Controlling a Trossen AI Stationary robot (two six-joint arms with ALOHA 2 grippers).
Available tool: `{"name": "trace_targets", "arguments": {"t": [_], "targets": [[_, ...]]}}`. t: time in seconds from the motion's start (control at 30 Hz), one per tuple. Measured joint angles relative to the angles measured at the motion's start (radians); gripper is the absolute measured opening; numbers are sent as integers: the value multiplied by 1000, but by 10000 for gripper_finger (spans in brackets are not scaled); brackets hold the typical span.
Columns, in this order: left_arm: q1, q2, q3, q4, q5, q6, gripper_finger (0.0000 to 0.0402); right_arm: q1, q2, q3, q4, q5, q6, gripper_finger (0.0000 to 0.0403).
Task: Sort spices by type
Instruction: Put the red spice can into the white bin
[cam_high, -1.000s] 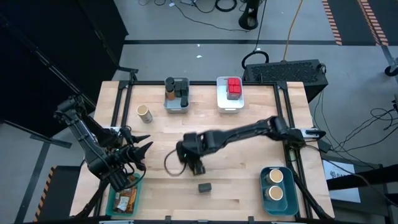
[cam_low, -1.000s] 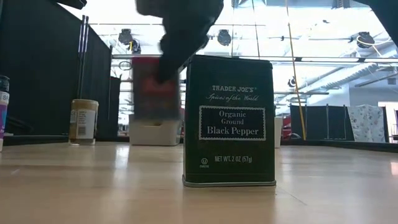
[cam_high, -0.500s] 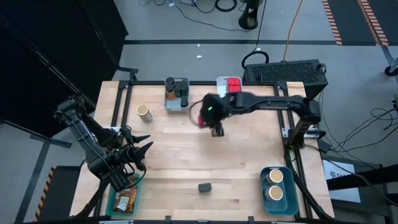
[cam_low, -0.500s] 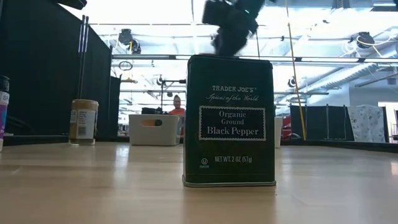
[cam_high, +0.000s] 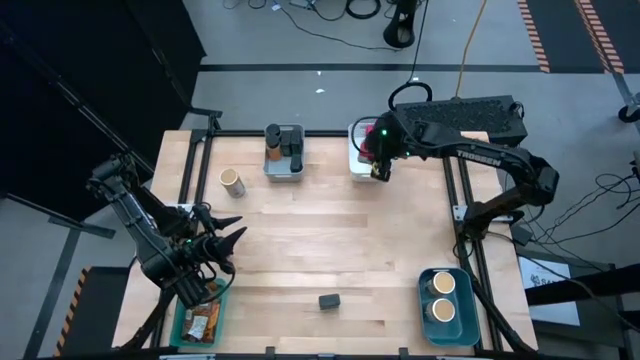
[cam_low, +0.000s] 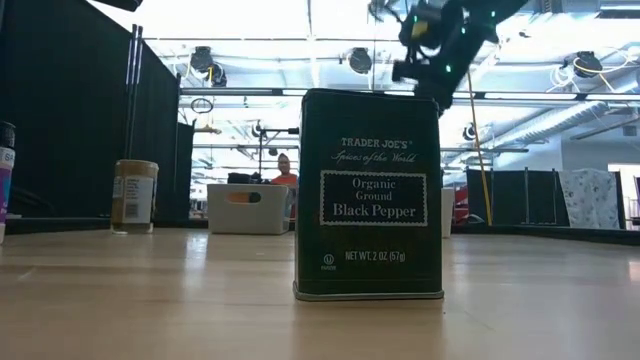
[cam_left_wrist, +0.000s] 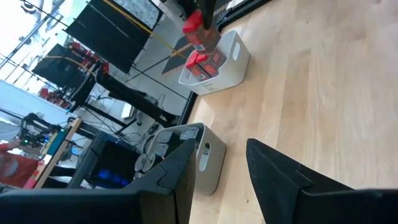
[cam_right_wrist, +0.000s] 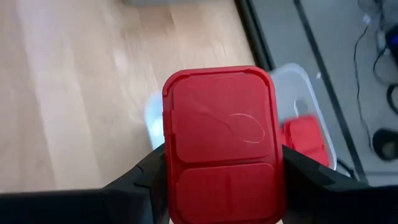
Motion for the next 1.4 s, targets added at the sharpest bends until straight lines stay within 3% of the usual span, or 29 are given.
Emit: {"name": "trace_targets", "arguments": {"t": [0.43,1.4], "targets": [[0,0,0,1,-1,1,144,-94,79,-29,15,-32,-100,191],[0,0,0,1,6,1,144,-101,103,-29,27,-33,-125,191]]}}
